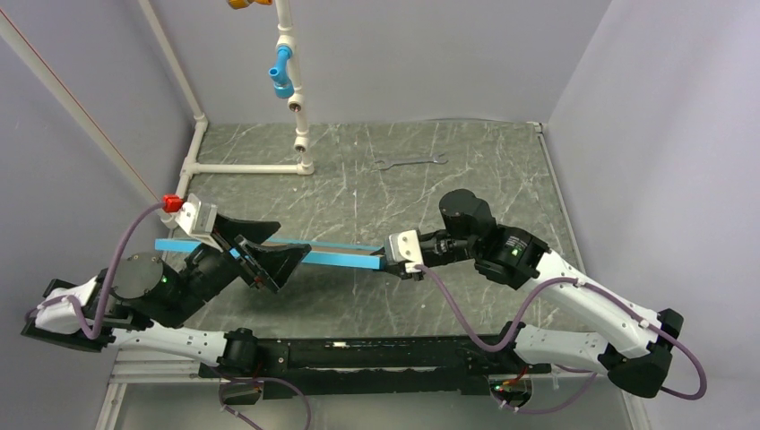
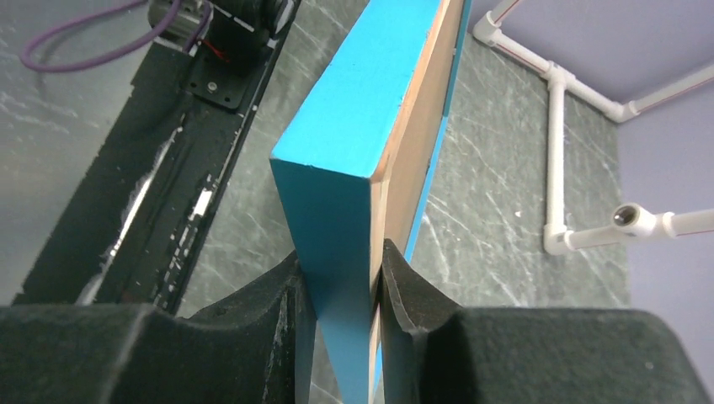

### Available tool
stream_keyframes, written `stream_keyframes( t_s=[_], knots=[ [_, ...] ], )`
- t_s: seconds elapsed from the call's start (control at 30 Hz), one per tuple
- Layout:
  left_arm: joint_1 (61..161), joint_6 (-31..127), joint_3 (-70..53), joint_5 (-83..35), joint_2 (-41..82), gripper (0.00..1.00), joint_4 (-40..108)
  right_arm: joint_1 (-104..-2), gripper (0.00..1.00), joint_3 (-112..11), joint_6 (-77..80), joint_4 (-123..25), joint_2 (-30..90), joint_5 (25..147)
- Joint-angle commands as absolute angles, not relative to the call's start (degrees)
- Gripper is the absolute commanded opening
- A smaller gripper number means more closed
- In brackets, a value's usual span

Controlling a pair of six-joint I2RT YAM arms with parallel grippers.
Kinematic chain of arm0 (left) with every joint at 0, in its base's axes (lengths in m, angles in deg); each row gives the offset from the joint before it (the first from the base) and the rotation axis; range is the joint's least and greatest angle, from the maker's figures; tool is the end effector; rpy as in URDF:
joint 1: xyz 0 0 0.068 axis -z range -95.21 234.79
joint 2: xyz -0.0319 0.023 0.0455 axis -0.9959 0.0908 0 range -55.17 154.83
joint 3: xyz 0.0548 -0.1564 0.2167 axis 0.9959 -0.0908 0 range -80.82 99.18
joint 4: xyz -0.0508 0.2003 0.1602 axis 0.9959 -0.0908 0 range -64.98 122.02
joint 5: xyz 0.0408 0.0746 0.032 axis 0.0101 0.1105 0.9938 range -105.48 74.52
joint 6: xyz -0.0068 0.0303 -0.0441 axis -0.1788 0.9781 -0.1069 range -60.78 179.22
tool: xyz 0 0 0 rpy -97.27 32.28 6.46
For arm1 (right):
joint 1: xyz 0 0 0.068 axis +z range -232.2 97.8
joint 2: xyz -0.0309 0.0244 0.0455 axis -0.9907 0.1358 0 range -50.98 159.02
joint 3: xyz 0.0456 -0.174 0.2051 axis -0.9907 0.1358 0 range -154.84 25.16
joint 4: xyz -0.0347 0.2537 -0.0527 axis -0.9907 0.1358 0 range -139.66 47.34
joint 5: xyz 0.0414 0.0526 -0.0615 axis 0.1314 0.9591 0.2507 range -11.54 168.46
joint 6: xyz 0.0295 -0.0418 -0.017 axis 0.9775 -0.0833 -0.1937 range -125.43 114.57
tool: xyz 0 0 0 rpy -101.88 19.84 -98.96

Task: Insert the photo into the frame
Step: Turn over the photo frame at the center of the board.

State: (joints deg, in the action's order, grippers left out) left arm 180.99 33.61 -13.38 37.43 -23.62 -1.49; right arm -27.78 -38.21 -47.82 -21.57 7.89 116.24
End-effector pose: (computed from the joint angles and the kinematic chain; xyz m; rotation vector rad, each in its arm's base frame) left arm 0.0224 -0.0564 0.4478 0.2234 1.6142 -0.9676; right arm 0.1083 0.1889 0.3776 -1.7263 0.9559 0.7872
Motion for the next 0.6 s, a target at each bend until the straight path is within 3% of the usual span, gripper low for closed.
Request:
stream_keyframes(
  t_s=[0.0,0.33,0.57],
  knots=[
    [180.90,36.62,-13.57,38.86,-22.48,0.99,2.02,-27.02,0.00,-37.86,-36.02,-26.53,7.17,122.40],
    [180.87,30.95,-13.10,42.36,-19.54,0.99,-4.19,-28.31,0.00,-40.92,-15.41,-26.05,12.70,117.64],
    [180.87,24.47,-14.85,44.41,-19.75,0.99,-9.14,-29.12,0.00,-33.25,-4.09,-33.93,9.83,109.32]
  ],
)
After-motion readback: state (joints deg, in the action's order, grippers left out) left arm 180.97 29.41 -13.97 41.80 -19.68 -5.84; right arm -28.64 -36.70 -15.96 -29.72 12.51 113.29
